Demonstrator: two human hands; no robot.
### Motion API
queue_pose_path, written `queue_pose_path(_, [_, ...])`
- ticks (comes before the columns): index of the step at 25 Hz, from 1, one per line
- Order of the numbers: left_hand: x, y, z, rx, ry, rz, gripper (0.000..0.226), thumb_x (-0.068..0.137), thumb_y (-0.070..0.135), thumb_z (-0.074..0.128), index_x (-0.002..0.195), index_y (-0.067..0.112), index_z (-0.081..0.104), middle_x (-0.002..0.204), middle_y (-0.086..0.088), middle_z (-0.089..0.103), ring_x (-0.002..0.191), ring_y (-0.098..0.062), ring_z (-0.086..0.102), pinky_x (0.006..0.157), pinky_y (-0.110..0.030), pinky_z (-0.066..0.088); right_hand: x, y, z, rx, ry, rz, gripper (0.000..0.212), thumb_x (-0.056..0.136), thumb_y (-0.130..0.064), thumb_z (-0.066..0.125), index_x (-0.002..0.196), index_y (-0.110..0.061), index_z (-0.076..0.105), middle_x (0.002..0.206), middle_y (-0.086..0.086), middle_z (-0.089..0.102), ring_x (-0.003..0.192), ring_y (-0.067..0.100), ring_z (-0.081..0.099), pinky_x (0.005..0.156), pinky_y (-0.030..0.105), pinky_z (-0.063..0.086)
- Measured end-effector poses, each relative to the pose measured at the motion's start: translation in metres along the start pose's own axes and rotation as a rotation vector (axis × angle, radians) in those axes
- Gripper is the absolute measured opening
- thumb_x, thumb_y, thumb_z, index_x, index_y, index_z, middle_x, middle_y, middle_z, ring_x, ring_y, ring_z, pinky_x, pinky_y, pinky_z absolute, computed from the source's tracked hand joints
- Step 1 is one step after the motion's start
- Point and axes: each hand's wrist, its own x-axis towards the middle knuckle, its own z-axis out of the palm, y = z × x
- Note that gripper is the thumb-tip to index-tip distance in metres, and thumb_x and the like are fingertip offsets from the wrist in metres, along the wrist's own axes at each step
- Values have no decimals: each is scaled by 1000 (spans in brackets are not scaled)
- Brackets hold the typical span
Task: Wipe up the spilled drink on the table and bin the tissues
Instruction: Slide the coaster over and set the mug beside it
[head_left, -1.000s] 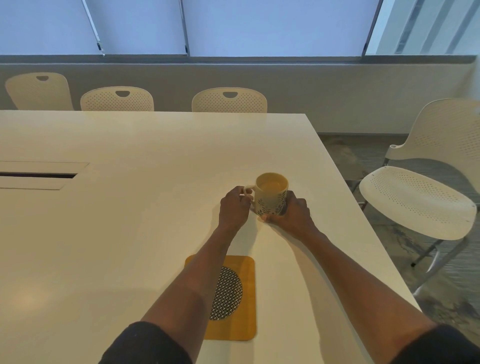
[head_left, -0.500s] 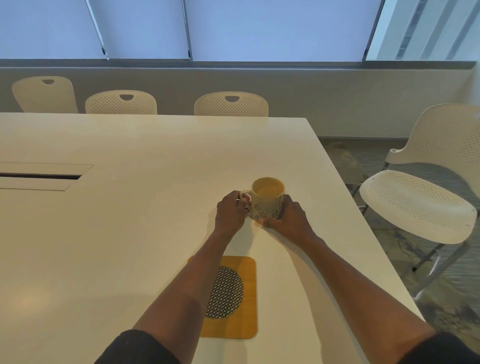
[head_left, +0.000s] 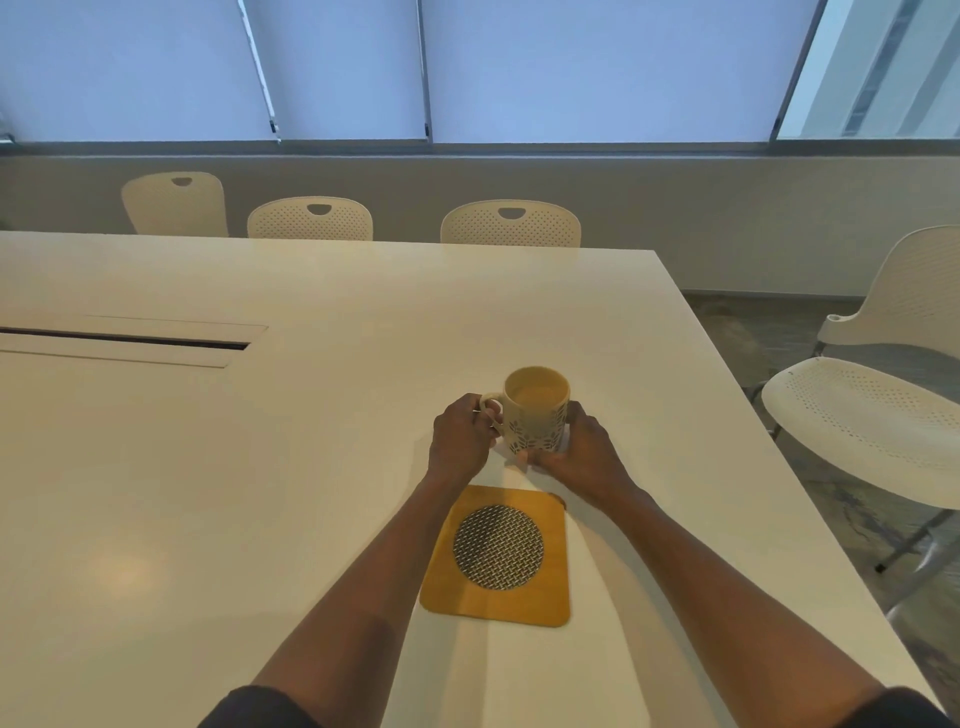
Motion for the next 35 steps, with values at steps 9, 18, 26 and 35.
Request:
queue_pose_path(9, [-47, -12, -43, -11, 57, -6, 14, 96, 16, 49, 93, 18, 63, 89, -2, 73, 79, -15, 72, 75, -44, 62, -48, -38, 25, 40, -15, 9, 92, 54, -59, 83, 128, -19, 46, 123, 1, 62, 110, 19, 58, 85, 36, 54])
queue_pose_path(18, [-93, -11, -60, 34, 22, 11, 16, 94, 16, 48, 90, 16, 64, 86, -1, 73, 73, -14, 71, 71, -41, 61, -101, -57, 27, 61, 12, 39, 90, 54, -59, 84, 126, -21, 46, 120, -4, 63, 103, 16, 65, 80, 35, 58])
queue_pose_path(26, [-121, -13, -62, -34, -21, -4, 17, 97, 18, 49, 93, 12, 64, 87, -3, 73, 77, -18, 72, 72, -44, 62, -131, -62, 24, 21, 32, 49, 83, 53, -55, 85, 121, -21, 50, 112, -5, 66, 97, 12, 64, 76, 32, 58])
queue_pose_path(35, [-131, -14, -62, -22, -24, -44, 17, 95, 15, 48, 93, 14, 65, 86, 1, 71, 78, -20, 72, 76, -48, 60, -145, -64, 23, 33, 33, 70, 76, 52, -51, 86, 115, -24, 53, 106, -9, 66, 95, 9, 63, 74, 32, 57])
